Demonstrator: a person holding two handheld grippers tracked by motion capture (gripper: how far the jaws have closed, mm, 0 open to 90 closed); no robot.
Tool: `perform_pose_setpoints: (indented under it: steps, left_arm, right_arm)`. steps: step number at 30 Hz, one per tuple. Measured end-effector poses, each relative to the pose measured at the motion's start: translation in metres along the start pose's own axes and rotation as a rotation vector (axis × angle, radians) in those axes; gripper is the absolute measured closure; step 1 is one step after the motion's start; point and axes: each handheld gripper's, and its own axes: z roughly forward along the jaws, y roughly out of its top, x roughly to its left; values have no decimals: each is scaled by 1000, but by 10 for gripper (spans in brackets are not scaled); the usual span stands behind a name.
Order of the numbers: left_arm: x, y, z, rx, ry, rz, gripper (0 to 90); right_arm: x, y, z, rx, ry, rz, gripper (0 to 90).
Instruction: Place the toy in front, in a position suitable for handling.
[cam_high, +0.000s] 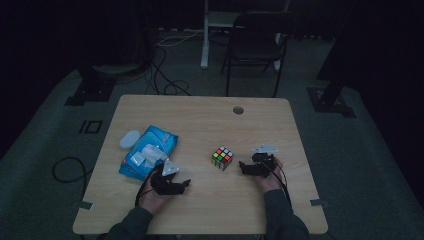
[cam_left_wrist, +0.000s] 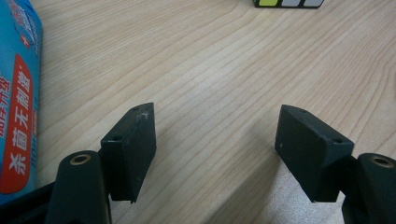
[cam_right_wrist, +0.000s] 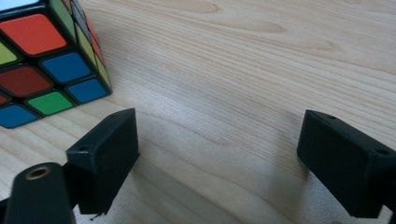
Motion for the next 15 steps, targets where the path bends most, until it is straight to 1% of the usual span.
perform_pose_setpoints:
  steps: [1,3,7,9,11,12,13,14,15]
  left_arm:
    - [-1,0,0,3,10,11,304]
    - [-3,0,1,6,18,18,304]
    - [-3,0,1,7,18,23,298]
    - [-3,0,0,6,14,17,296]
    - [-3,0,0,6,13,16,296]
    - [-2,0,0,6,11,16,292]
    - [-3,0,0,7,11,17,291]
    - [-3,0,0,7,11,17,291]
    - [-3,0,0,7,11,17,290]
  right_arm:
    - [0,0,0,0,1,-1,132]
    - [0,-1,-1,1,6,-6,129]
    - [0,-1,-1,1,16,-17,126]
    - [0,-1,-1,6,24,-24,128]
    - [-1,-1,-2,8,25,-25,136]
    - [-1,0,-4,15,24,-21,172]
    - [-1,0,-4,15,34,-20,186]
    - [-1,0,-4,15,34,-20,186]
    - [0,0,-7,3,67,-8,192]
